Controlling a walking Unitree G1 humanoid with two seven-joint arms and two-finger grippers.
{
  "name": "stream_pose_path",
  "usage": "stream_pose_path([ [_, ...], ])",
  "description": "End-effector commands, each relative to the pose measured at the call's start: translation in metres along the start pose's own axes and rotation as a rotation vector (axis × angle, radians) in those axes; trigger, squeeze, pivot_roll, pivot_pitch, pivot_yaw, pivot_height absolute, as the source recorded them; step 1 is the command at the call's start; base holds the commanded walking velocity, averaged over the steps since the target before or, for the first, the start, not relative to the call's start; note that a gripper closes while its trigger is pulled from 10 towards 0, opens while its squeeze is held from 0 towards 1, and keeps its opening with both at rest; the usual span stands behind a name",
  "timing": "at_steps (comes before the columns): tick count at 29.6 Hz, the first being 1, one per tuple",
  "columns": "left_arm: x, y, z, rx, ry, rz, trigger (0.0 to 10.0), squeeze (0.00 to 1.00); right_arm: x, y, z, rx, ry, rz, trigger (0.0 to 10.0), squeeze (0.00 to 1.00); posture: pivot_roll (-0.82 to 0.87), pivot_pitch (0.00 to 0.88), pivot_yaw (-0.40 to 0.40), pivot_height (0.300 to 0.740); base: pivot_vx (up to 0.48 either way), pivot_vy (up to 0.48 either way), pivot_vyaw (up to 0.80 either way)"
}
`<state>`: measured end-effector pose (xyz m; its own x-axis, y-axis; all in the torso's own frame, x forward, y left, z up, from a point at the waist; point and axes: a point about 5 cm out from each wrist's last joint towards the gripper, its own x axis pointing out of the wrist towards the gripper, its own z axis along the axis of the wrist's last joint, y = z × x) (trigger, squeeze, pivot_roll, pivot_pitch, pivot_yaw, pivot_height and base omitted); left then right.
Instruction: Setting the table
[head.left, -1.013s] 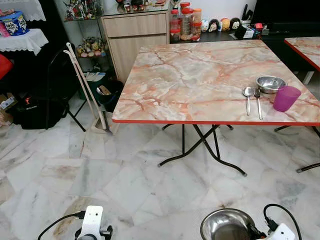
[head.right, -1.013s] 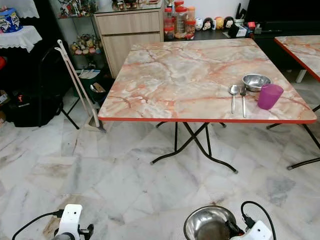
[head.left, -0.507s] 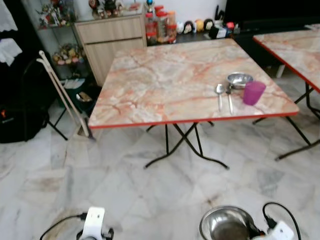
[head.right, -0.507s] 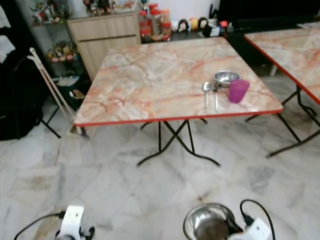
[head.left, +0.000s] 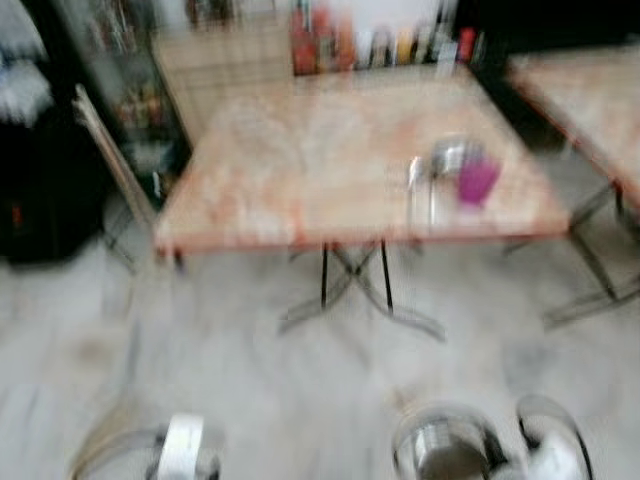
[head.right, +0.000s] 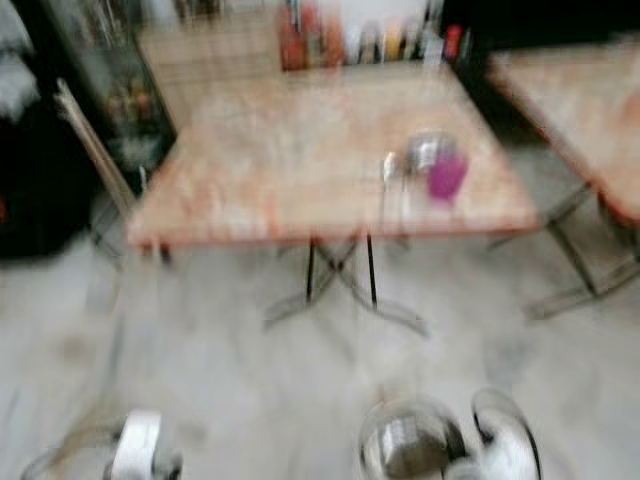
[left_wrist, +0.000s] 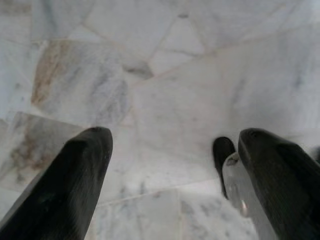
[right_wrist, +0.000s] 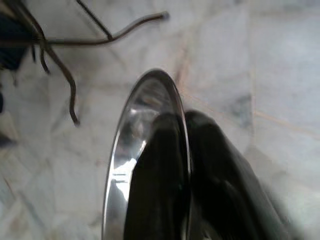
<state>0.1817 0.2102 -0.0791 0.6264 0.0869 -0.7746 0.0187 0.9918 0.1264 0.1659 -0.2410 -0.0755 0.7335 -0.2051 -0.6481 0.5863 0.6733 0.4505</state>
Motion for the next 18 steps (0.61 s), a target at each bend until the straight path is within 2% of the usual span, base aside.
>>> stream_pose_path([
  [1, 0.0, -0.0008, 0.0001, 0.011, -0.002, -0.002, 10.0, 0.0, -0.0013, -0.0044, 0.0018, -0.002, -0.01, -0.015, 10.0, 0.0, -0.07, 0.0, 0.084, 0.74, 0.0, -0.334, 0.0],
  [18, -0.0015, 0.0003, -0.005, 0.005, 0.006, 0.001, 10.0, 0.0, -0.0007, -0.0056, 0.0062, -0.008, -0.021, -0.014, 10.0, 0.0, -0.07, 0.0, 0.08, 0.74, 0.0, -0.331, 0.0],
])
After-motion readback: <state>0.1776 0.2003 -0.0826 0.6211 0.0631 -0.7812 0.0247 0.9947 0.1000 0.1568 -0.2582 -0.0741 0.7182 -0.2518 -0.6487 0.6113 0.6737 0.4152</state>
